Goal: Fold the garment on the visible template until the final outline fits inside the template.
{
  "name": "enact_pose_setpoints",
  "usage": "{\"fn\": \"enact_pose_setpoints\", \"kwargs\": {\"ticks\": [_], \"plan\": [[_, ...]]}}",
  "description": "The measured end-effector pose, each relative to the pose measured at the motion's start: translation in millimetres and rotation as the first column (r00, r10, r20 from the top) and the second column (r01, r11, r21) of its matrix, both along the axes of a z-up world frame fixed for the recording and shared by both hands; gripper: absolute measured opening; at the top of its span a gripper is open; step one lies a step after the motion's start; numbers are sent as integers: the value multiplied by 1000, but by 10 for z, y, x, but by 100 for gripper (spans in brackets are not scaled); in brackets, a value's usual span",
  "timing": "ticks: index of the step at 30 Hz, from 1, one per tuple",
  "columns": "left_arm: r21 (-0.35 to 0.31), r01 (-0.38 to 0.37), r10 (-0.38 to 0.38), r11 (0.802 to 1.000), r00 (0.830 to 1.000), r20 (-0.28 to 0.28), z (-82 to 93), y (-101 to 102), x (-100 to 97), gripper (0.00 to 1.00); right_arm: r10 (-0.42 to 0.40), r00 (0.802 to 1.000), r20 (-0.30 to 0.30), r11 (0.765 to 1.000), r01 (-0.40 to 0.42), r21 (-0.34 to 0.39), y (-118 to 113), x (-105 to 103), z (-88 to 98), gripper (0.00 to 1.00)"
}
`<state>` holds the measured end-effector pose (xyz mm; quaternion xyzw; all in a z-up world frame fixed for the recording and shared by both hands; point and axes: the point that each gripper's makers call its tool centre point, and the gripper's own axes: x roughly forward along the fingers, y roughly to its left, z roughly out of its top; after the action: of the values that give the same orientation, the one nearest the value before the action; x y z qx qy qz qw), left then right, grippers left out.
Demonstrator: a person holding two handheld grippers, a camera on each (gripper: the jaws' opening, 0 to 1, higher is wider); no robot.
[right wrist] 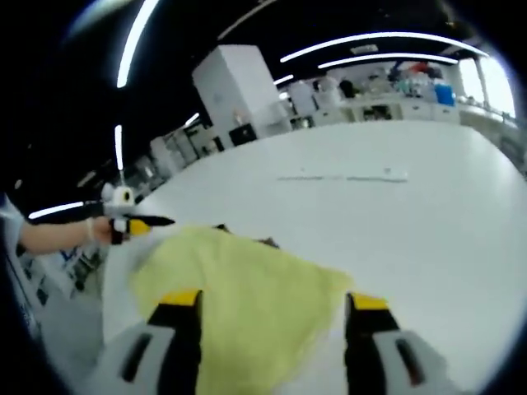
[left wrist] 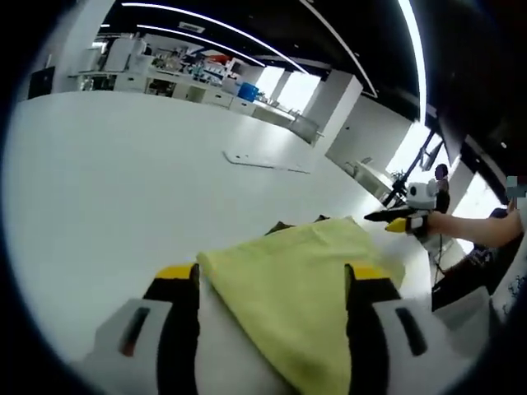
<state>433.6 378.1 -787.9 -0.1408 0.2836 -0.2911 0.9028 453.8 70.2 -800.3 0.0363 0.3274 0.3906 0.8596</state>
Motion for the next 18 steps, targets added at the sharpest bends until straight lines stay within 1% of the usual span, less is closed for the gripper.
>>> {"fn": "enact_pose_setpoints", "kwargs": {"ticks": [1,2,3,5,6,9,11,14,18], "plan": [[10,11,-11,1000,1000,4,8,11,-16,79,0,1000,5,1000,0,-11,-16,-29,5,85],[23,19,-19,1000,1000,11,14,22,-28,81,7,1000,22,1000,-6,-23,-36,-29,11,89],[30,21,-22,999,1000,14,20,31,-39,86,8,999,43,1000,-7,-31,-54,-40,32,93],[35,32,-32,999,999,20,42,43,-73,91,9,999,34,999,-8,-43,-78,-77,34,97],[49,35,-36,998,999,20,42,64,-95,93,5,999,35,999,-3,-41,-100,-68,30,99],[58,44,-45,997,999,23,54,104,-139,98,-12,999,43,998,15,-59,-183,-123,41,99],[67,56,-58,996,998,29,81,115,-192,99,-16,999,49,998,19,-58,-221,-111,43,99],[77,61,-64,995,997,31,112,126,-264,99,-22,999,49,998,25,-61,-254,-209,71,99],[71,61,-64,996,997,40,156,123,-384,99,-29,998,49,998,32,-62,-305,-282,93,99]]}}
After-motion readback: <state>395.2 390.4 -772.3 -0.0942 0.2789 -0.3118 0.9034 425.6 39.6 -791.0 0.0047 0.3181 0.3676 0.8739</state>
